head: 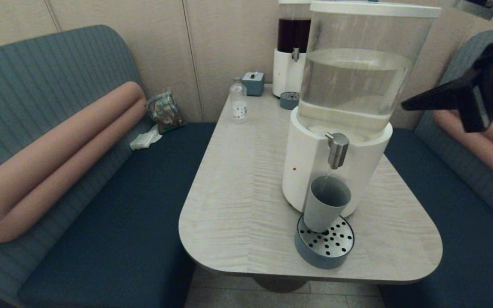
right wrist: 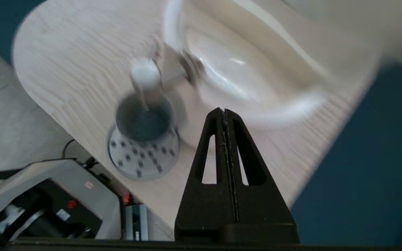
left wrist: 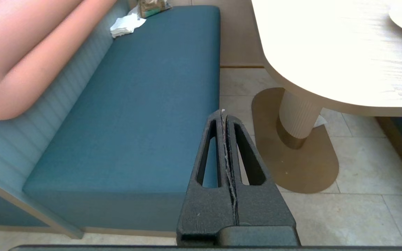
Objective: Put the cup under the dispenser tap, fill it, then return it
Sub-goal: Turn on the faucet, then turn off the faucet
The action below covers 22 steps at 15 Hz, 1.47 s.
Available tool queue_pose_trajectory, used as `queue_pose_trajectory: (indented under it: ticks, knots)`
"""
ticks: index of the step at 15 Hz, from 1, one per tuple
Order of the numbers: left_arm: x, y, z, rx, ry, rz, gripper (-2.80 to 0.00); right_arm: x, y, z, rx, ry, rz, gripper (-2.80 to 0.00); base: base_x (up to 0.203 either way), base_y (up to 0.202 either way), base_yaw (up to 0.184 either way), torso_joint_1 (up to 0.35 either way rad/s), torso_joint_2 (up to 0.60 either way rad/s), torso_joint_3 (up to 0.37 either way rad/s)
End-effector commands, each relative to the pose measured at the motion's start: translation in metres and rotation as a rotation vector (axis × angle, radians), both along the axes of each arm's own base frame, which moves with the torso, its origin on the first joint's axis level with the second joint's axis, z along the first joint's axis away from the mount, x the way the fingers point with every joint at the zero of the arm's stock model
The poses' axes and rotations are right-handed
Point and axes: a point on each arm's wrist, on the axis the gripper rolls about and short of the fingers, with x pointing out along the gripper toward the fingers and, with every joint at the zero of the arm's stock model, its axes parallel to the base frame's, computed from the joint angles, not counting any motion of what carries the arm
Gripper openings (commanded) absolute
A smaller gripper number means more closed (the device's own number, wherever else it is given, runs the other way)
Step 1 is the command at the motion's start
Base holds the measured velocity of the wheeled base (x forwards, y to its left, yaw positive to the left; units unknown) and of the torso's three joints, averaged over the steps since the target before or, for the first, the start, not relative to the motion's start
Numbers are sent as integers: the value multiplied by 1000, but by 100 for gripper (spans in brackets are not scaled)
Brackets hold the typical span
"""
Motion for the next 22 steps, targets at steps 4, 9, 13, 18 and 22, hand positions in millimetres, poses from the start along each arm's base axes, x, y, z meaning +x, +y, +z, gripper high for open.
queue_pose_trajectory:
  ticks: [4, 9, 13, 18, 22]
  knots:
    - [0, 0, 0, 0, 1, 0, -280, -109, -66, 7, 87, -151, -253, -280, 0, 0, 0, 0, 0, 0]
    - [0, 0, 0, 0, 2, 1, -280, -151, -79, -28, 248, -257, -343, -280, 0, 0, 0, 0, 0, 0]
    - [0, 0, 0, 0, 2, 1, -280, -193, -85, -57, 314, -391, -313, -280, 0, 0, 0, 0, 0, 0]
    - [0, 0, 0, 0, 2, 0, -280, -247, -86, -94, 368, -544, -352, -280, 0, 0, 0, 0, 0, 0]
    - [0, 0, 0, 0, 2, 0, -280, -266, -85, -122, 379, -581, -336, -280, 0, 0, 0, 0, 0, 0]
